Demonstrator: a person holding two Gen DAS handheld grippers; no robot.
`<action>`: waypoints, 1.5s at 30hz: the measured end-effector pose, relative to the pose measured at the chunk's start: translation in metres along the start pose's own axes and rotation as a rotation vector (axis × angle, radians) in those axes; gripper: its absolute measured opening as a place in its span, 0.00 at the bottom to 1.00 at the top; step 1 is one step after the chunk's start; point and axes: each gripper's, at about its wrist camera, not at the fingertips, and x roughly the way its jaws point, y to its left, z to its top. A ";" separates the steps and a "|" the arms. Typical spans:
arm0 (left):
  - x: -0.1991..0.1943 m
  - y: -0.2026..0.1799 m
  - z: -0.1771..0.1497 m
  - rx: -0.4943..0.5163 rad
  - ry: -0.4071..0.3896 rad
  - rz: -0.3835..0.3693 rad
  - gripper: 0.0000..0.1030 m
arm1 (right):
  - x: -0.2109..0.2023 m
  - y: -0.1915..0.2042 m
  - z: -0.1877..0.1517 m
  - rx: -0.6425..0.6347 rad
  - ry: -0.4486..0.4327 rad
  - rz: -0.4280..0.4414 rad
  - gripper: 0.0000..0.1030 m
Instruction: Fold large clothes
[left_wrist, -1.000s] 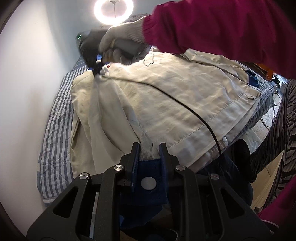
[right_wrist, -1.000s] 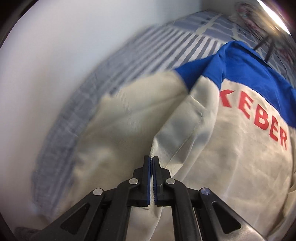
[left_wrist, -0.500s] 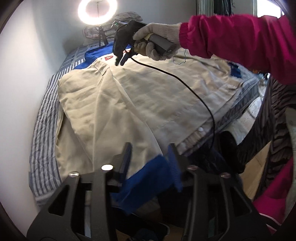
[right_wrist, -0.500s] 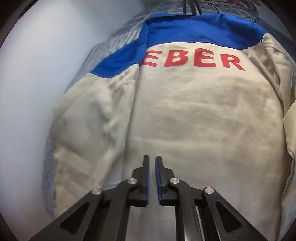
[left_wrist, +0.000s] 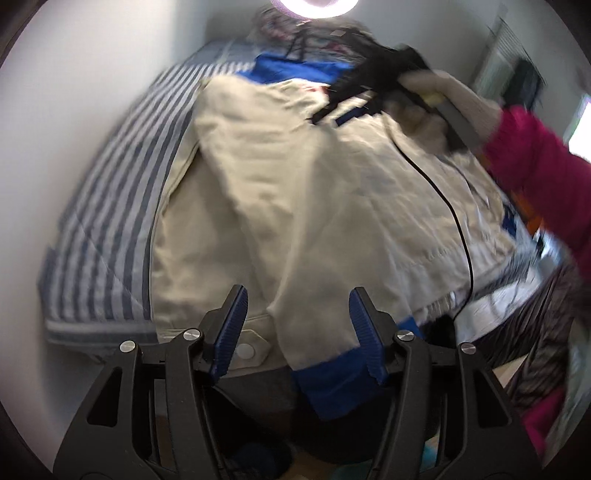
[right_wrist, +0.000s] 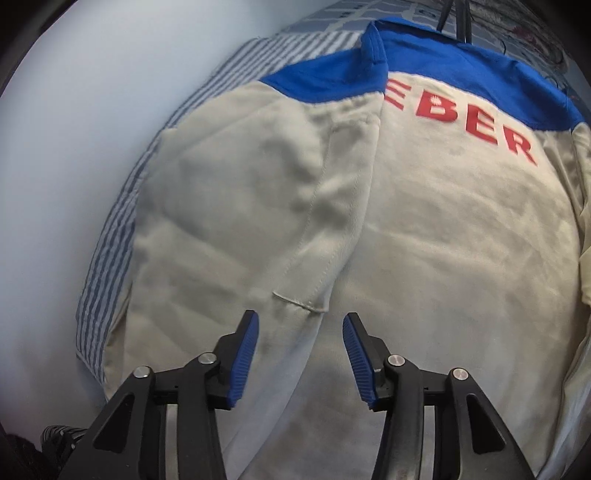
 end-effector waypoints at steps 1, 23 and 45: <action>0.001 0.006 0.002 -0.029 -0.003 -0.007 0.57 | 0.003 -0.002 -0.003 0.010 0.007 0.040 0.25; 0.030 0.044 0.019 -0.156 0.025 0.129 0.39 | -0.047 0.112 0.078 -0.315 -0.201 -0.015 0.48; 0.088 0.093 0.082 -0.145 0.095 0.224 0.39 | 0.055 0.125 0.141 -0.568 -0.023 -0.149 0.33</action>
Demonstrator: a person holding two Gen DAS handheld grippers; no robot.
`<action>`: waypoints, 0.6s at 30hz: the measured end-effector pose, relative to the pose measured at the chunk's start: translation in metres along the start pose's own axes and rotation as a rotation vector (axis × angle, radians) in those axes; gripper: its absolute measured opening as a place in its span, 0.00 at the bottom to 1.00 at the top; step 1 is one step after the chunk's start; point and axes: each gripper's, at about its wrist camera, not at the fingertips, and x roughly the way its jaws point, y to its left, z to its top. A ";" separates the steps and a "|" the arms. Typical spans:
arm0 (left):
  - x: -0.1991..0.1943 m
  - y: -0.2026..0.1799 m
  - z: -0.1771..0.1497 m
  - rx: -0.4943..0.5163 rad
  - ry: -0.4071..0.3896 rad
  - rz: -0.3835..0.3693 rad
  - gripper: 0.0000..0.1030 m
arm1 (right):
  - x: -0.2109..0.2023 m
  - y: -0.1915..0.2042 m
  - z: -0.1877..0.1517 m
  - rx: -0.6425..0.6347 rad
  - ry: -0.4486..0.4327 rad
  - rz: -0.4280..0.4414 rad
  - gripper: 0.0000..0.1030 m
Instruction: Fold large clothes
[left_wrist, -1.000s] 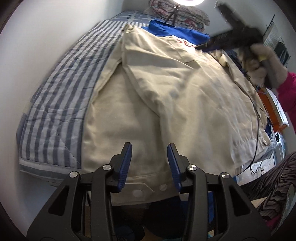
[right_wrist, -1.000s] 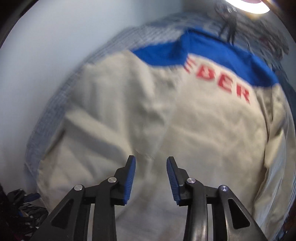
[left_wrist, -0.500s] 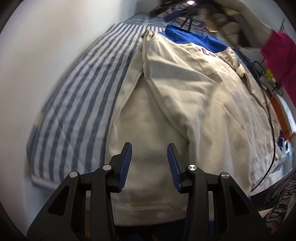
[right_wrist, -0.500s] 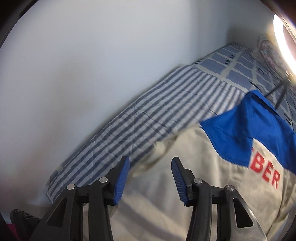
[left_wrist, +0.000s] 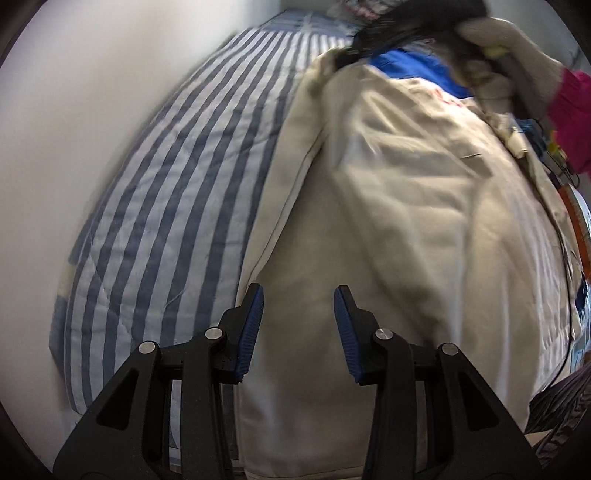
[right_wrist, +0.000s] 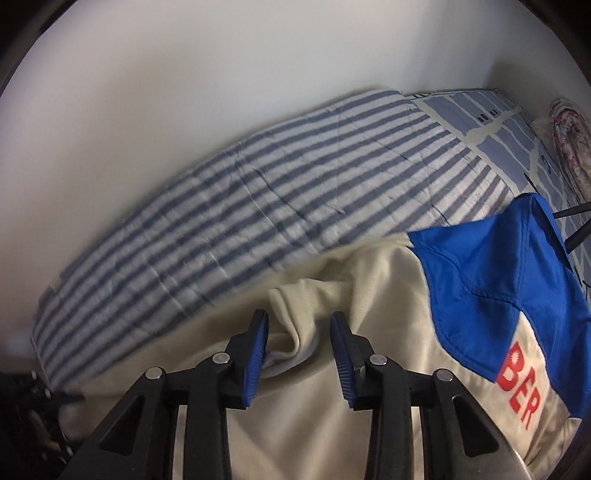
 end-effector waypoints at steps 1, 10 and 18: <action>0.002 0.002 0.000 -0.003 0.004 0.005 0.39 | 0.001 -0.005 -0.003 -0.007 0.006 -0.002 0.33; 0.006 -0.005 0.002 0.027 0.001 0.031 0.37 | 0.008 0.013 -0.011 -0.215 -0.006 -0.117 0.32; 0.005 -0.006 -0.001 0.031 0.000 0.034 0.37 | -0.003 0.021 0.008 -0.232 -0.104 -0.204 0.01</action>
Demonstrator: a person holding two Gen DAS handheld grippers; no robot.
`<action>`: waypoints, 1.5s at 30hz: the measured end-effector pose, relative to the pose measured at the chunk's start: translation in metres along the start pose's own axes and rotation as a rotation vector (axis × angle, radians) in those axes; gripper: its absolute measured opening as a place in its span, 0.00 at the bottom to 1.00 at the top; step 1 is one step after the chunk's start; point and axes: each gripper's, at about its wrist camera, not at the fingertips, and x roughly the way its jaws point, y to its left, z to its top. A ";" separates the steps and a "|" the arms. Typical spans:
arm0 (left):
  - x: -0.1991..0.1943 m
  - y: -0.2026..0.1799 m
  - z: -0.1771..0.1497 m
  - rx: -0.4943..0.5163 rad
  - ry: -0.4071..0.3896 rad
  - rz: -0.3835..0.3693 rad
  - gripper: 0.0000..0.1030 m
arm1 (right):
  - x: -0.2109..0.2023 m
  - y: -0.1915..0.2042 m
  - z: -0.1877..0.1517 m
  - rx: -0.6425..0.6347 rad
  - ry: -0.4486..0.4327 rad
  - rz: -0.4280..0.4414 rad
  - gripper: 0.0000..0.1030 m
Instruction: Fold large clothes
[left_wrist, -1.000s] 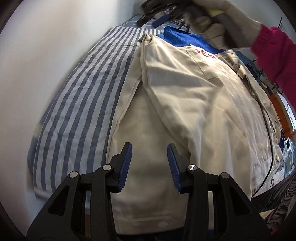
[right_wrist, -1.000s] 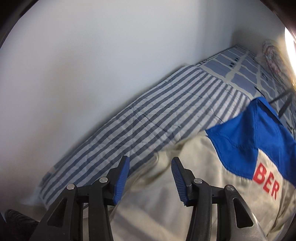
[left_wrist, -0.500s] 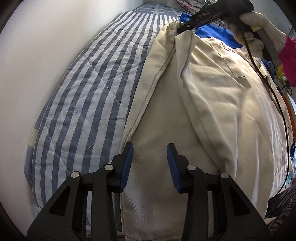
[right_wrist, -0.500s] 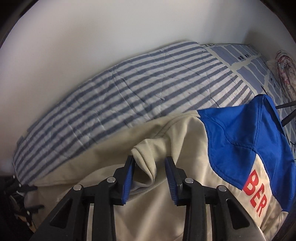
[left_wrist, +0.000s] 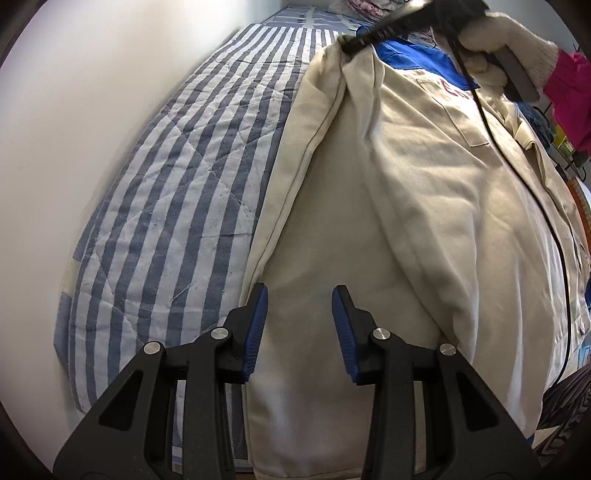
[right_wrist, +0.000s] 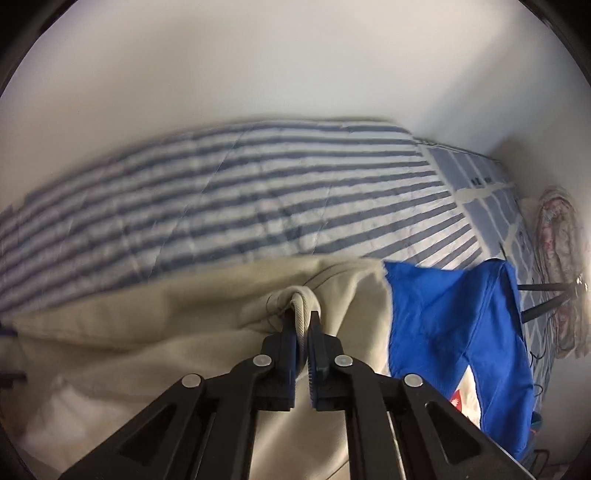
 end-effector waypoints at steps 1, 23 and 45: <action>-0.003 0.001 -0.002 0.000 -0.002 0.004 0.37 | -0.006 -0.004 0.005 0.030 -0.031 0.007 0.00; -0.065 0.019 -0.025 -0.096 -0.093 -0.101 0.37 | 0.022 -0.022 0.054 0.465 -0.112 0.220 0.32; -0.030 -0.019 -0.069 -0.267 0.149 -0.398 0.17 | -0.112 0.097 -0.243 0.719 0.108 0.540 0.59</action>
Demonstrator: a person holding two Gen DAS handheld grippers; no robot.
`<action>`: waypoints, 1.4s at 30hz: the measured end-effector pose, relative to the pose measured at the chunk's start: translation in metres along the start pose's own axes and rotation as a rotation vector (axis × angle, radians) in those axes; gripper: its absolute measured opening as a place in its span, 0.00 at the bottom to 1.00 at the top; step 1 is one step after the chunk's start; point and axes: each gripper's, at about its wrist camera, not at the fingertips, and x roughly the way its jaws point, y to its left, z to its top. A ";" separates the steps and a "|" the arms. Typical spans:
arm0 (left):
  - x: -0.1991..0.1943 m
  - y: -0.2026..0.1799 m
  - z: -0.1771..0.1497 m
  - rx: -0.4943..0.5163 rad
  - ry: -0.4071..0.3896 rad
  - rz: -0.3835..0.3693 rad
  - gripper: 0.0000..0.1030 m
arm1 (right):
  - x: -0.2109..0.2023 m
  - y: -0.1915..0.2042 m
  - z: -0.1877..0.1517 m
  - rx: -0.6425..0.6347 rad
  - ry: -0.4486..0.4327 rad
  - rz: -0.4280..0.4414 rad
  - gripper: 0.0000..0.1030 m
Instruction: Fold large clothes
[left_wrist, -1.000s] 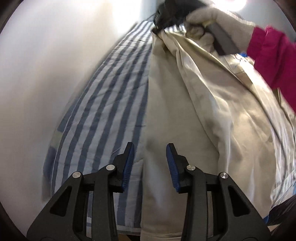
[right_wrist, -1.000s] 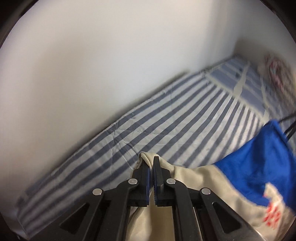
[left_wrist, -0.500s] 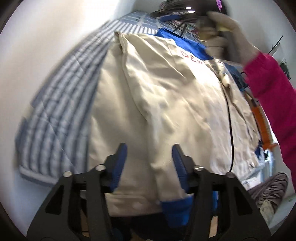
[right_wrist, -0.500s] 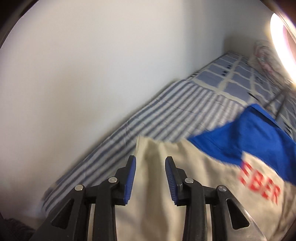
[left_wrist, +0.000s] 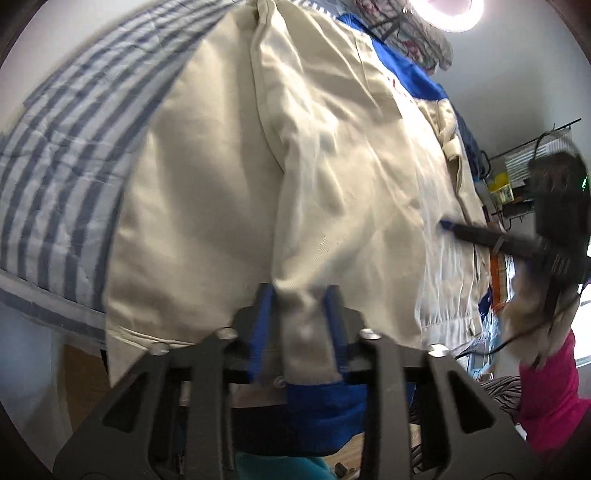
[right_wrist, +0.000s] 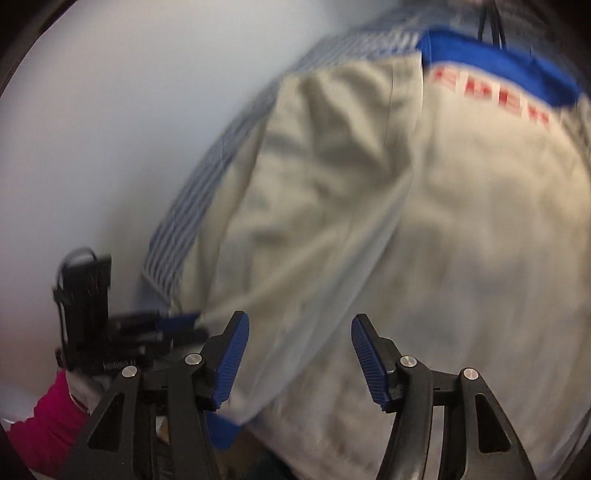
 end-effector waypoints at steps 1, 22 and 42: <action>0.003 -0.003 -0.001 0.007 0.003 0.020 0.06 | 0.011 0.000 -0.007 0.007 0.026 0.007 0.59; -0.044 0.023 -0.009 0.077 -0.129 0.227 0.00 | 0.045 0.067 -0.019 -0.222 0.117 0.064 0.29; -0.032 0.036 -0.029 0.048 -0.109 0.154 0.20 | 0.018 0.081 0.204 -0.250 -0.171 -0.218 0.44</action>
